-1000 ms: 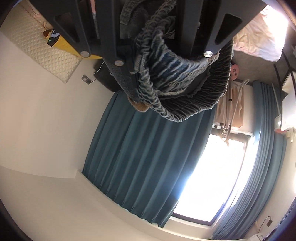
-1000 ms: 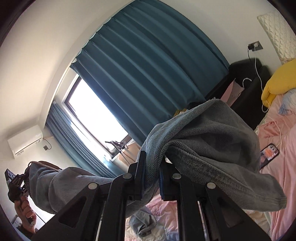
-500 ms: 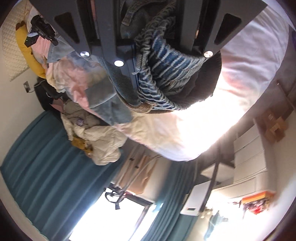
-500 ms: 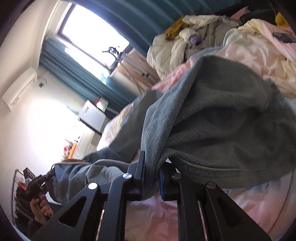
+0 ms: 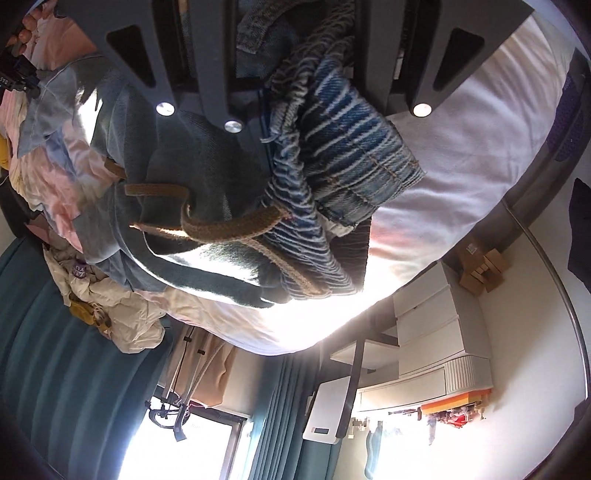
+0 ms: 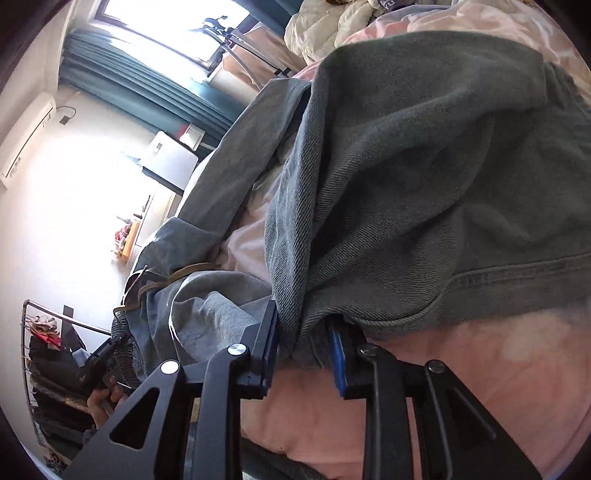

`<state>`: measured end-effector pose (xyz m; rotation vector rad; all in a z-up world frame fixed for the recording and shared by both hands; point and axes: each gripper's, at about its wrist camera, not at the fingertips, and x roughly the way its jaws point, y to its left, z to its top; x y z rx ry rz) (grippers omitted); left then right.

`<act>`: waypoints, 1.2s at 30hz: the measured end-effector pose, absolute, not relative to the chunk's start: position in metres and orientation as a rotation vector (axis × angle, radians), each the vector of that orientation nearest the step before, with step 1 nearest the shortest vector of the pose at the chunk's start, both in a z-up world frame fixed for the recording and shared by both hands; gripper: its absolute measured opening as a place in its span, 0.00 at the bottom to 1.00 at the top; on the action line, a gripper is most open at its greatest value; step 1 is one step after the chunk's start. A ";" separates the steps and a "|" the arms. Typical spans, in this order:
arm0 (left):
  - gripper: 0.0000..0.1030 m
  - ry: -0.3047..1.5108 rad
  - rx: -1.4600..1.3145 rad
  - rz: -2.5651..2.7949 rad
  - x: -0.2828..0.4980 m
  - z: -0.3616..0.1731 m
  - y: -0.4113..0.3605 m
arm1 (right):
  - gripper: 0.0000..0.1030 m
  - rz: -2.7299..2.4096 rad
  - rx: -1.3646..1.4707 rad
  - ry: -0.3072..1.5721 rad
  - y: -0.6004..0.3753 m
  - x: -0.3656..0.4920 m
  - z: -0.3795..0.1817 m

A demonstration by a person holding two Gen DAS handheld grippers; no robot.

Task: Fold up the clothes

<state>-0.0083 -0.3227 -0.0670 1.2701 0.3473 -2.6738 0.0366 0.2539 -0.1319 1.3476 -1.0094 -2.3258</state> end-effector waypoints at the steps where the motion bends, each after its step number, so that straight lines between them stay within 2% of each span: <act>1: 0.24 0.329 1.268 -2.662 -0.005 -0.064 -0.319 | 0.30 -2.323 1.354 -1.006 0.259 0.037 -0.127; 4: 0.40 0.273 1.262 -2.625 0.003 -0.057 -0.307 | 0.41 -2.313 1.375 -0.995 0.275 0.039 -0.114; 6: 0.43 0.237 1.258 -2.601 0.009 -0.052 -0.299 | 0.62 -2.317 1.379 -1.009 0.289 0.042 -0.106; 9: 0.43 0.187 1.253 -2.565 0.018 -0.044 -0.286 | 0.75 -2.306 1.347 -1.163 0.322 0.046 -0.107; 14: 0.43 0.193 1.267 -2.540 0.035 -0.031 -0.261 | 0.75 -2.174 1.329 -1.494 0.361 0.050 -0.133; 20: 0.43 0.140 1.253 -2.534 0.045 -0.036 -0.241 | 0.75 -2.057 1.439 -1.673 0.366 0.047 -0.177; 22: 0.43 0.152 1.256 -2.523 0.044 -0.041 -0.244 | 0.71 -2.065 1.445 -1.691 0.368 0.040 -0.185; 23: 0.43 0.161 1.257 -2.520 0.045 -0.043 -0.246 | 0.66 -2.105 1.443 -1.676 0.370 0.035 -0.183; 24: 0.43 0.170 1.257 -2.519 0.045 -0.043 -0.248 | 0.49 -2.148 1.436 -1.671 0.373 0.032 -0.179; 25: 0.43 0.177 1.257 -2.521 0.046 -0.043 -0.249 | 0.39 -2.191 1.429 -1.665 0.377 0.029 -0.175; 27: 0.43 0.191 1.258 -2.524 0.046 -0.044 -0.251 | 0.10 -2.270 1.398 -1.650 0.383 0.024 -0.164; 30: 0.43 0.212 1.261 -2.532 0.045 -0.046 -0.255 | 0.04 -2.384 1.305 -1.604 0.393 0.021 -0.136; 36: 0.43 0.329 1.259 -2.536 0.044 -0.053 -0.270 | 0.02 -2.557 1.069 -1.492 0.414 0.030 -0.065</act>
